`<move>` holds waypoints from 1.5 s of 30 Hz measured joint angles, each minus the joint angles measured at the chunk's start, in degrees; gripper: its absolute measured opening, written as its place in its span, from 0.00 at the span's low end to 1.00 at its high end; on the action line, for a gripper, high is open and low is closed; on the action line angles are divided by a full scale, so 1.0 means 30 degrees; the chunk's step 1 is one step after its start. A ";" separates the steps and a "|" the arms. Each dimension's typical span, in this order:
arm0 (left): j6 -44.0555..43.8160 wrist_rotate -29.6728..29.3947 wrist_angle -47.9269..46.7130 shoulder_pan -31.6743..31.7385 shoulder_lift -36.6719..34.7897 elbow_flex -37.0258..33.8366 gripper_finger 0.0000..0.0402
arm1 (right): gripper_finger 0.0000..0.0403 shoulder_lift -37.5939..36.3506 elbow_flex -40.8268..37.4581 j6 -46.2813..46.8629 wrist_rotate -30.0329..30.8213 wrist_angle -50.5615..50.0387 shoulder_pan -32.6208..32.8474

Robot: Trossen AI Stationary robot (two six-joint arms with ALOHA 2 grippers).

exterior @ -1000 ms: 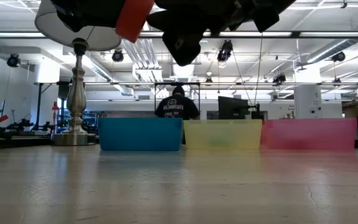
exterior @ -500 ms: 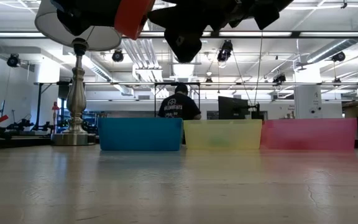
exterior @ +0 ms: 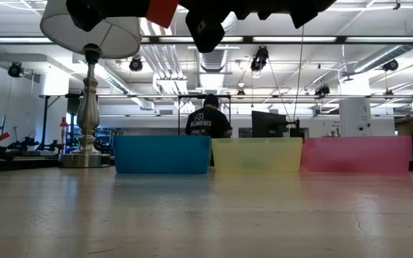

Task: Pick and place Stapler, Stapler remover, tape
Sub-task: Put the orange tape on the pink bin

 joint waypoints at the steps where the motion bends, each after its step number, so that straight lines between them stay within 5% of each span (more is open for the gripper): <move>1: 0.0007 -0.0061 0.0032 0.0022 0.0000 0.0000 0.15 | 0.30 0.0000 0.0007 -0.0003 0.0003 0.0006 0.0000; 11: -0.0057 0.0153 0.0060 0.0099 0.0000 0.0000 0.15 | 0.31 0.0051 0.0007 0.1150 0.1069 -0.0020 0.0058; 21: -0.0079 0.0755 -0.0104 0.0157 0.0000 0.0000 0.15 | 0.11 0.0080 0.0007 0.0290 0.1344 -0.0132 0.0066; 30: -0.0064 0.1967 -0.0698 0.0207 0.0006 0.0000 0.16 | 0.12 -0.0093 0.0044 0.0304 0.1446 -0.1503 0.0058; 39: -0.0139 0.2038 -0.0917 0.0261 0.0925 -0.0058 0.36 | 0.13 -0.0418 0.0002 0.0421 0.2579 -0.3332 0.0051; 45: -0.0305 0.2178 -0.0946 0.0228 0.1158 -0.0058 0.44 | 0.13 -0.1586 0.0000 0.0456 0.4489 -0.8842 -0.0247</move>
